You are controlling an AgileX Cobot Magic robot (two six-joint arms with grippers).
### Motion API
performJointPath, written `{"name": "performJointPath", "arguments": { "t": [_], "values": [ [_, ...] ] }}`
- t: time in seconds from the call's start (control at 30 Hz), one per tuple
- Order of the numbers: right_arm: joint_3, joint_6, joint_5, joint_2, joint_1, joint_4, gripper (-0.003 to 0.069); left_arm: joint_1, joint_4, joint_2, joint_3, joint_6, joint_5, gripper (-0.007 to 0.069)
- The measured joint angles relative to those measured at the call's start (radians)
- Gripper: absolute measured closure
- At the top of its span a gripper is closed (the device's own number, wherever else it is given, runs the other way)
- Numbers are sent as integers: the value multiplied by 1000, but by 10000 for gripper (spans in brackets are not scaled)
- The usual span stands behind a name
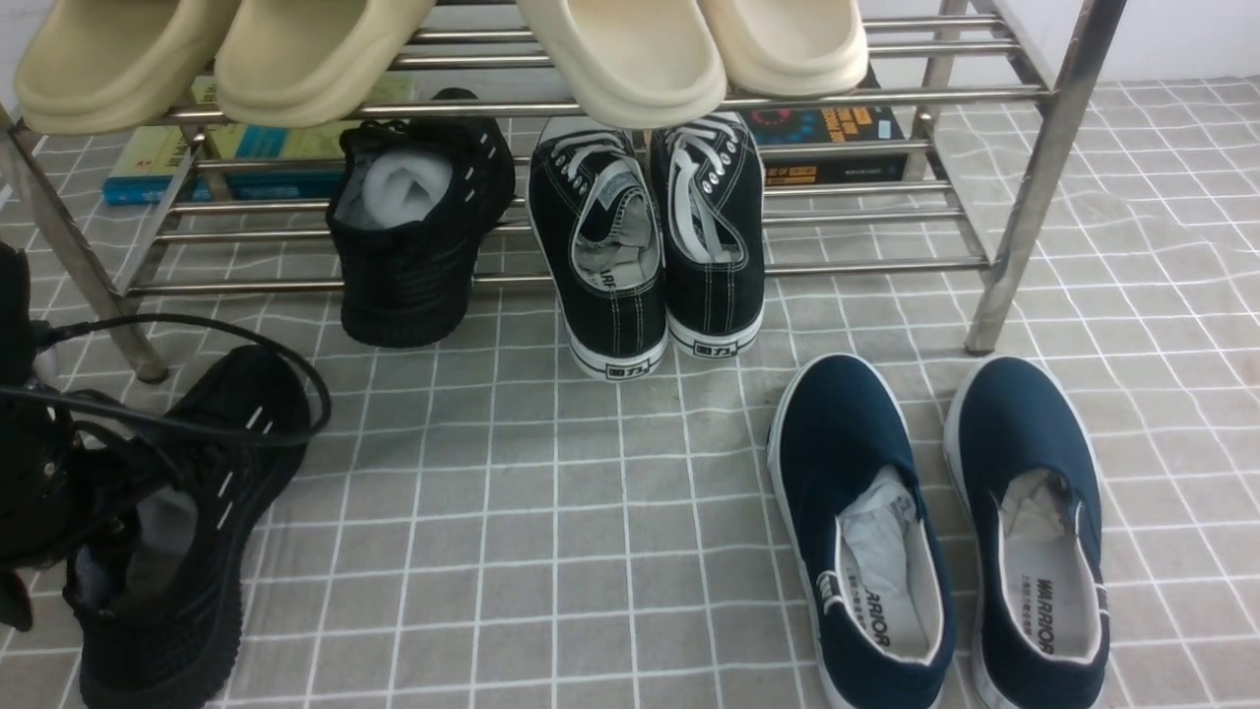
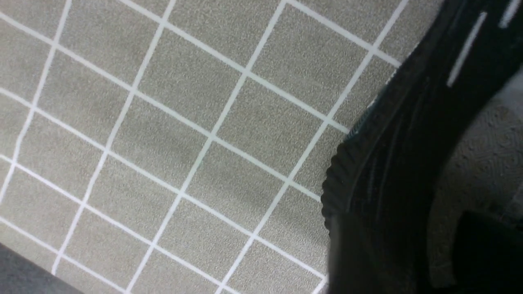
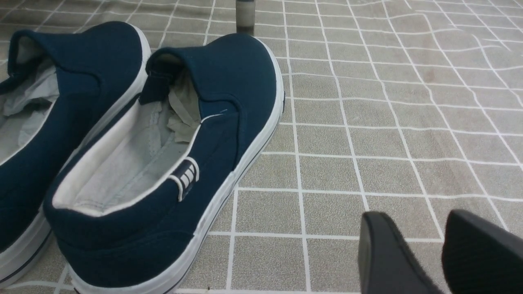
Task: Take the shoes off the shelf with your hand from the grey coffee tablecloth.
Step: 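Grasp the leftmost shoe on the bottom shelf of the shoe rack with the left gripper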
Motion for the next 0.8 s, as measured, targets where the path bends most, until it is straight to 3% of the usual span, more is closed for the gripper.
{"name": "performJointPath", "arguments": {
  "t": [0.07, 0.2, 0.43, 0.8],
  "values": [
    [0, 0, 0, 0, 0, 0, 420, 0, -9, -13, -68, 0, 19, 105],
    [0, 0, 0, 0, 0, 0, 420, -4, -119, -16, -208, 23, -67, 52],
    [0, 0, 0, 0, 0, 0, 420, -81, -317, 40, -280, 71, -453, 67],
    [0, 0, 0, 0, 0, 0, 420, -90, -457, 192, -282, 74, -649, 113]
  ]
}}
